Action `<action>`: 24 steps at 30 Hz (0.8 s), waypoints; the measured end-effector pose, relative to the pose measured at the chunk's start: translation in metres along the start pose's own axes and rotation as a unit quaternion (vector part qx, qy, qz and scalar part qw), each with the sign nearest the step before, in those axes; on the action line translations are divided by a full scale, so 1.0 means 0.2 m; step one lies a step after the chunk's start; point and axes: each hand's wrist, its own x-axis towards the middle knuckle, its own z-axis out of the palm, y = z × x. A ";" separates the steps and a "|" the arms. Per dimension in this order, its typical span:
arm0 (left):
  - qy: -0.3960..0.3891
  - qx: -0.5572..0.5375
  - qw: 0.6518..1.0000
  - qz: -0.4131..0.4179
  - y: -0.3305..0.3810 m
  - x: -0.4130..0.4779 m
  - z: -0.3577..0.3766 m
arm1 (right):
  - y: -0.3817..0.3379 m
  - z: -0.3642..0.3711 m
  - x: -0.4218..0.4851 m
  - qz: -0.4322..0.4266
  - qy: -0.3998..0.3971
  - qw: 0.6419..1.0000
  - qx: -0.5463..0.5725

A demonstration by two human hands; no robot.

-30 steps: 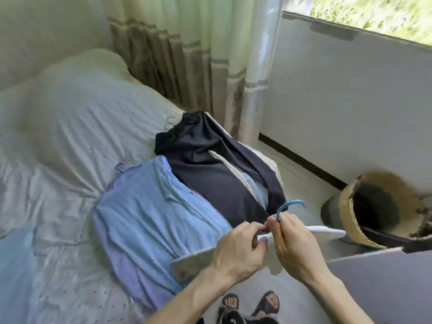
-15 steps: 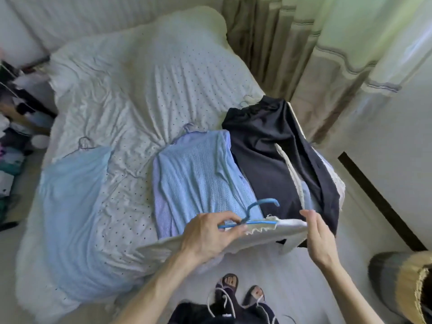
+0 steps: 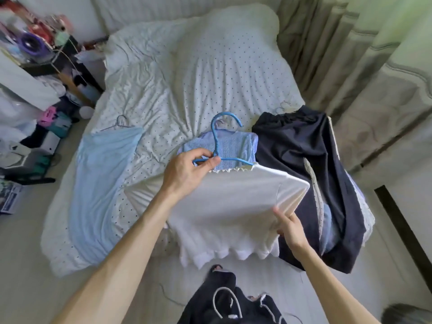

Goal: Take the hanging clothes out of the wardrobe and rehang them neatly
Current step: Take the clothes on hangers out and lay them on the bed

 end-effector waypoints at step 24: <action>-0.179 0.065 0.979 -0.076 -1.02 2.07 0.67 | -0.38 0.59 1.49 0.195 0.001 0.965 -0.177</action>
